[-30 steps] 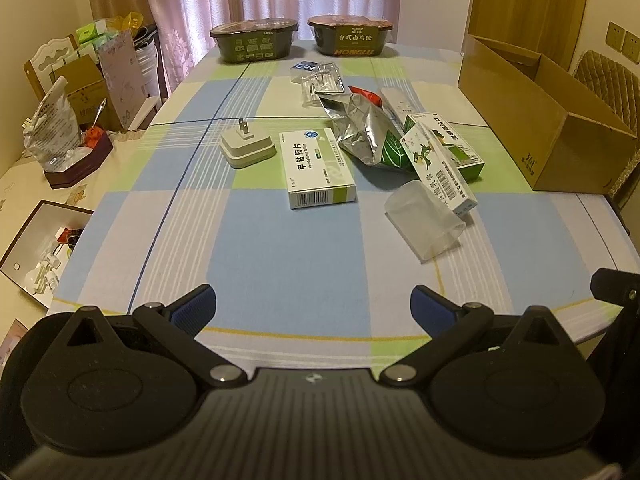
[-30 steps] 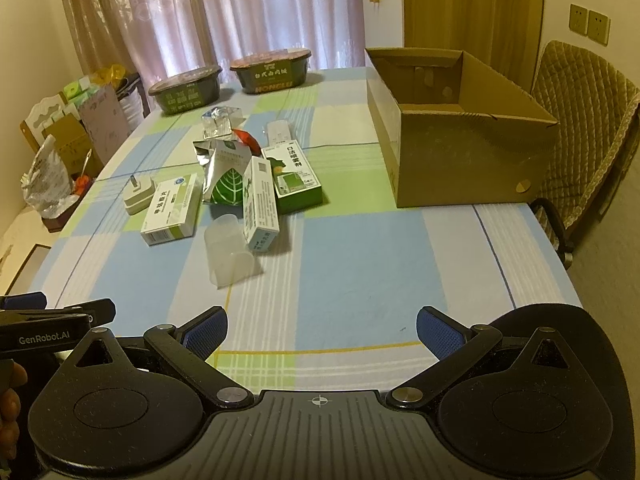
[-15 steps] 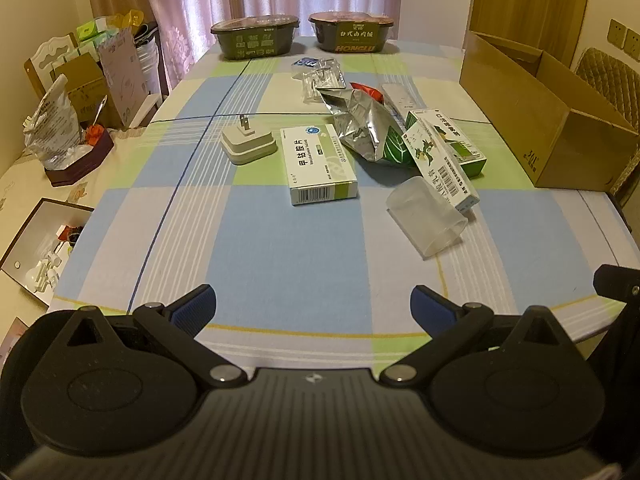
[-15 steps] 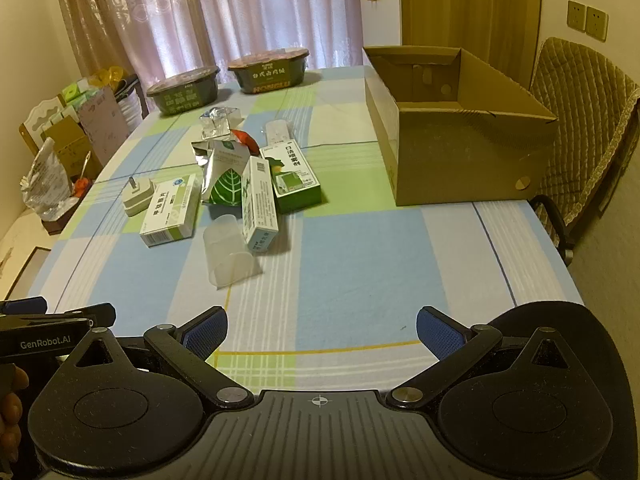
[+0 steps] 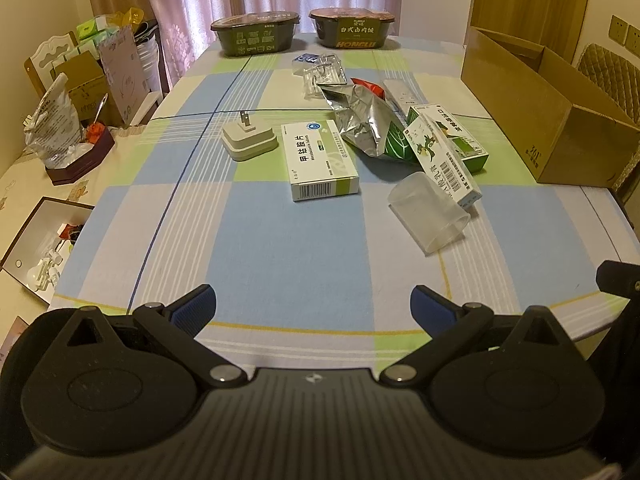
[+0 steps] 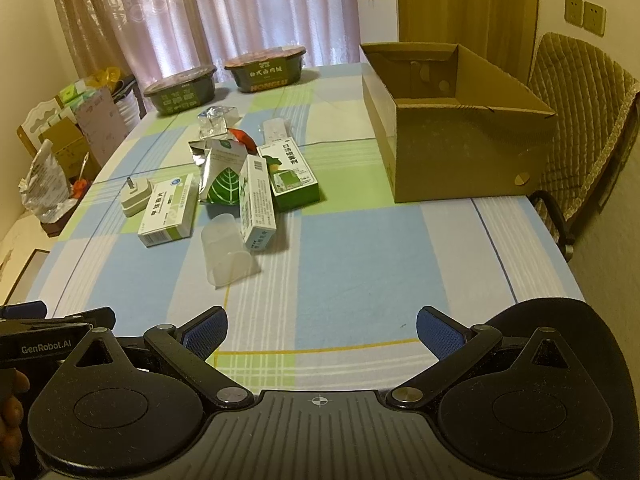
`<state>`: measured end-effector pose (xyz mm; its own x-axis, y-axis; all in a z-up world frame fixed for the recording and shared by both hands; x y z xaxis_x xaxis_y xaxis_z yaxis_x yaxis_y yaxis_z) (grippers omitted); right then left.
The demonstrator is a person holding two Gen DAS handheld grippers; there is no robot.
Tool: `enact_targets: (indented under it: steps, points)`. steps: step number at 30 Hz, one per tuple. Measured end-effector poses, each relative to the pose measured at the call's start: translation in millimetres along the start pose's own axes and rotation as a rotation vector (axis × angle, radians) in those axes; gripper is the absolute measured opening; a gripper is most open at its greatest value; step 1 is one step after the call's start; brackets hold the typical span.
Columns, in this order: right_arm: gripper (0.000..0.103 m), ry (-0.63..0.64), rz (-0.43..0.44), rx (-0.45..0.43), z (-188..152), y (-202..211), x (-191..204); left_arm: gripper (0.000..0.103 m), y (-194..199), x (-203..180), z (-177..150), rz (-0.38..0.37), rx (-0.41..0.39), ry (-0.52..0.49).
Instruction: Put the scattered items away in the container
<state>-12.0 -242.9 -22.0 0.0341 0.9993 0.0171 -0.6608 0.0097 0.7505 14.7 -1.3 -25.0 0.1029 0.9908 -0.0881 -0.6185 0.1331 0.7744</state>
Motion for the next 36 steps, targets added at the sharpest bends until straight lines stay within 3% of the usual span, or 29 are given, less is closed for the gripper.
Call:
enact_targets:
  steps: [9,17,22,29,32,36]
  points:
    - [0.103,0.003,0.007,0.005,1.0,-0.7,-0.1,0.102,5.7,-1.4,8.8,-0.024,-0.025,0.007]
    - [0.103,-0.027,0.086,-0.018,17.2,4.9,-0.5,0.102,19.4,0.6,33.7,-0.026,-0.072,-0.025]
    - [0.103,-0.018,0.049,-0.111,30.8,5.9,3.7,0.102,13.0,2.5,41.3,-0.066,-0.077,-0.068]
    - [0.103,0.008,0.128,-0.036,54.4,-24.1,0.8,0.102,-30.7,-16.7,40.8,-0.210,0.024,-0.279]
    - [0.103,0.052,0.138,-0.014,57.7,-36.3,0.8,0.102,-44.6,-29.3,43.6,-0.261,0.037,-0.413]
    - [0.103,0.092,0.150,0.020,58.5,-54.1,8.0,0.102,-61.7,-38.7,51.5,-0.330,0.054,-0.517]
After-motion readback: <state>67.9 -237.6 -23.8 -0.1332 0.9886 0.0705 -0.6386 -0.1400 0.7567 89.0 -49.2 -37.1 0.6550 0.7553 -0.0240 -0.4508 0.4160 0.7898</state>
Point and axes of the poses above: each gripper's, at about its wrist camera, not at the fingertips, and y roughly against the way its jaws point, x to its left, z to its top, the point moved 2 cm from there along -y, roughly the way its jaws point, and after that the axes turned 9 degrees about -z, right-handed, at the moved point
